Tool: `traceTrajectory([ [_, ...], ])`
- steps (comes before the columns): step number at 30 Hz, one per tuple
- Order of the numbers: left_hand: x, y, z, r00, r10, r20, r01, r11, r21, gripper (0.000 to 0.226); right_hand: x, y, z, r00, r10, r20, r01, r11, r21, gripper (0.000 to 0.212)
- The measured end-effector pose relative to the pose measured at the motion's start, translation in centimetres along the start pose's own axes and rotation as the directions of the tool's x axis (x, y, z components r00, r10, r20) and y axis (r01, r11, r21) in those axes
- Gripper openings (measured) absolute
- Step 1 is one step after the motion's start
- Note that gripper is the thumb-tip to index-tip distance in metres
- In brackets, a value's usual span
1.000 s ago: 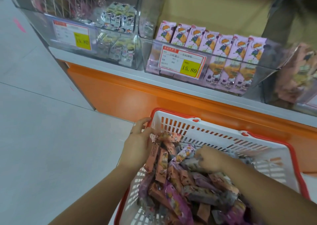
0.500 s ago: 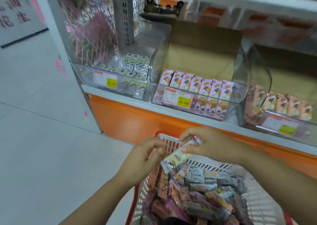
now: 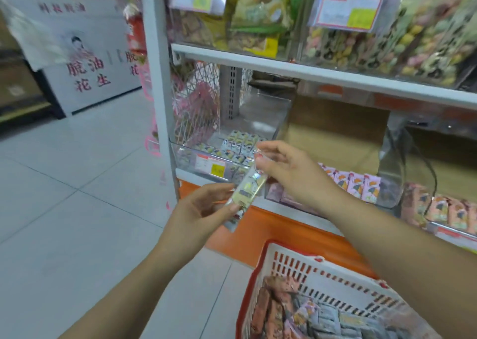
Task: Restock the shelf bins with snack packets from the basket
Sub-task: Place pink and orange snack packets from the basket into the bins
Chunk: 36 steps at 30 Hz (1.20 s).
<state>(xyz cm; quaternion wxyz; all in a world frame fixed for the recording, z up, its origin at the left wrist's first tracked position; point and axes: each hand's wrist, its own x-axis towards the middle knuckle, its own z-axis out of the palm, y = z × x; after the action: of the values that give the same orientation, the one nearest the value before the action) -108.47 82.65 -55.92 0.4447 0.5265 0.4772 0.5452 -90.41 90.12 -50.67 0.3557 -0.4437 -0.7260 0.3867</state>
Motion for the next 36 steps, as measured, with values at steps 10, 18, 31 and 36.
traceTrajectory([
  [10,13.6,1.2,-3.8,0.971,0.123,-0.204,-0.019,0.894,0.448,0.018,7.2,7.3,-2.6,0.955,-0.190,0.230,0.288,0.386,-0.877,0.055],
  [18,25.5,-2.4,-3.1,0.967,-0.159,-0.201,0.254,0.695,0.673,0.019,7.3,8.8,-2.0,0.920,-0.348,0.183,0.327,0.419,-0.847,0.043],
  [31,31.5,-7.1,-1.0,0.939,-0.318,-0.129,0.205,0.217,0.955,0.036,7.6,9.7,-2.3,0.926,-0.333,0.178,0.355,0.607,-0.711,0.044],
  [36,31.1,-7.2,-1.1,0.937,-0.344,-0.055,0.122,0.178,0.976,0.044,7.4,9.3,-2.1,0.928,-0.332,0.170,0.349,0.615,-0.707,0.047],
])
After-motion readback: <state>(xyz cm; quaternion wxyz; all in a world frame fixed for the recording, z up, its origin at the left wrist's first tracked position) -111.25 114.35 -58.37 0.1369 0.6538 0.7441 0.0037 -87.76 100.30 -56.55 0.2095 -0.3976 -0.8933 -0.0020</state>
